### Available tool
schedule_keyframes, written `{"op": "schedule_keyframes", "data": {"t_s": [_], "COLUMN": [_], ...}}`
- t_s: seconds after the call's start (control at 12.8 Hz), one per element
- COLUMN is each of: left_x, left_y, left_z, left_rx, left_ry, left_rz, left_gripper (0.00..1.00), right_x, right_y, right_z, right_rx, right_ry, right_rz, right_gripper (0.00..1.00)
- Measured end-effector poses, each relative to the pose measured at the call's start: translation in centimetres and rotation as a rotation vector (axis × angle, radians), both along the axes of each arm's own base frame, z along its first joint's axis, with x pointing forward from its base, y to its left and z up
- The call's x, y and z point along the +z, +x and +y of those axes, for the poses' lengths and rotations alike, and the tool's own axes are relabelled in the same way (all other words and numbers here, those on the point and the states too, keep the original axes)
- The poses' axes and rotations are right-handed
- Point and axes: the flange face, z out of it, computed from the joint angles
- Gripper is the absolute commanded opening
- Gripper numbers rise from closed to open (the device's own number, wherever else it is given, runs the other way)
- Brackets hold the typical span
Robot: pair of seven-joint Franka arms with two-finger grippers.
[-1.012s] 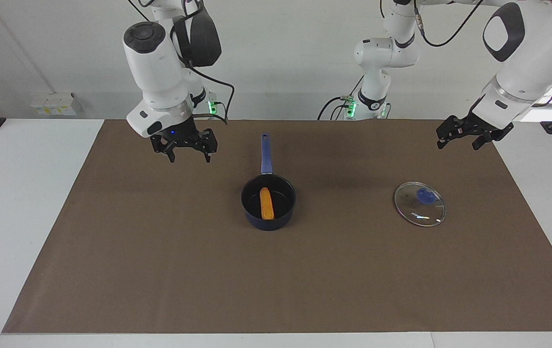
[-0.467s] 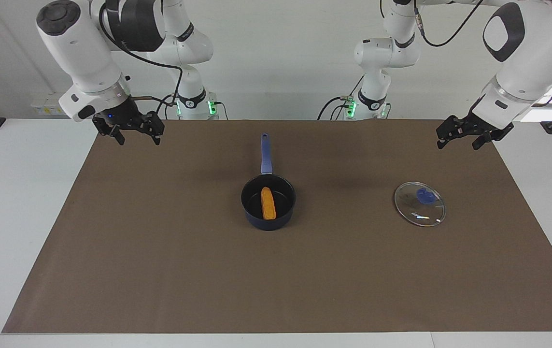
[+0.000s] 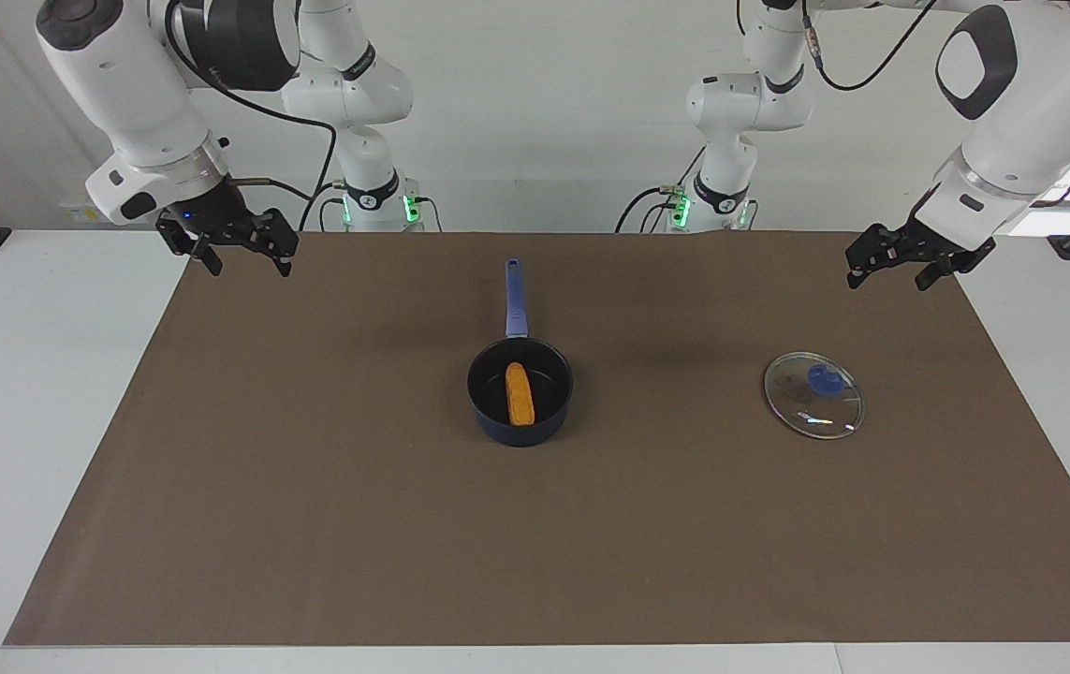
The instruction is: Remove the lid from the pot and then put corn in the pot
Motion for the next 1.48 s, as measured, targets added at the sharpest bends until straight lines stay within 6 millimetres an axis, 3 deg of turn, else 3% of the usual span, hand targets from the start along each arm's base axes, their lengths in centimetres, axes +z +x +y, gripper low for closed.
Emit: {"op": "schedule_keyframes", "data": {"t_s": [0.23,0.47,1.17,1.48], "left_x": [0.0,0.0,0.1,1.1], "left_y": [0.0,0.0,0.0,-0.5], "left_z": [0.0,0.0,0.0,0.1], "left_rx": [0.0,0.0,0.001,0.002], "left_ry": [0.0,0.0,0.0,0.0], "left_rz": [0.0,0.0,-0.001,-0.02], "left_gripper": [1.0,1.0,1.0,1.0], "right_x": [4.1,5.8,4.9,4.7], "right_y": [-2.3,-3.2,-3.3,-3.2], "right_z": [0.2,0.7,0.7,0.8], "right_rx": [0.006,0.018,0.029,0.067], "right_ry": [0.004,0.006,-0.009,-0.011], "right_rz": [0.016,-0.017,-0.014,-0.014], "right_gripper": [1.0,1.0,1.0,1.0]}}
